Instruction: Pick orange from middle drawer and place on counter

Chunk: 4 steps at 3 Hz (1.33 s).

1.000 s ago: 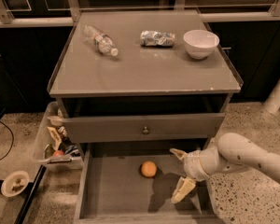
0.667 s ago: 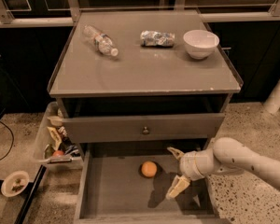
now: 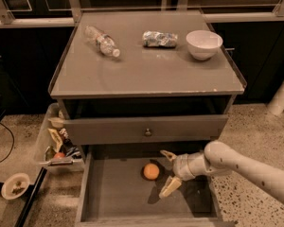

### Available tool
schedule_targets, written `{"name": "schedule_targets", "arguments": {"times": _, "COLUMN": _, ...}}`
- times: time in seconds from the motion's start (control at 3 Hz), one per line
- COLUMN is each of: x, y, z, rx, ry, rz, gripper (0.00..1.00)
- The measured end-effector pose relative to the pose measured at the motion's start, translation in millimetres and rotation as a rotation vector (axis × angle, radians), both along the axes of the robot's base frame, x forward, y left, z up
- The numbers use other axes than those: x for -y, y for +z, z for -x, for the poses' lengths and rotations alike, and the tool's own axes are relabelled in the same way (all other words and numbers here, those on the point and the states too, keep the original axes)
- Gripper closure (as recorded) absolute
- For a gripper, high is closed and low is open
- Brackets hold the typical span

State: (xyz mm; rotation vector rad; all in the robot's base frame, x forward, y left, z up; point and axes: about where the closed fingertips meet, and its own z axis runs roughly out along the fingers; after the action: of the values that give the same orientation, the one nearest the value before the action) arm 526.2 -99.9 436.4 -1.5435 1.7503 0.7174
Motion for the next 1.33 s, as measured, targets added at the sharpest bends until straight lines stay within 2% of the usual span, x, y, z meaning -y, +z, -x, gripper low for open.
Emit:
{"name": "schedule_targets", "arguments": {"times": 0.67, "x": -31.9, "y": -36.6, "z": -12.9, "rx": -0.060, "ry": 0.057, "rz": -0.091, "gripper": 0.00}}
{"name": "schedule_targets", "arguments": {"times": 1.0, "x": -44.4, "y": -46.9, "z": -11.6, "rx": -0.040, "ry": 0.073, "rz": -0.049, "gripper": 0.00}}
{"name": "schedule_targets", "arguments": {"times": 1.33, "x": -45.2, "y": -49.3, "z": -13.1, "rx": -0.034, "ry": 0.064, "rz": -0.044, "gripper": 0.18}}
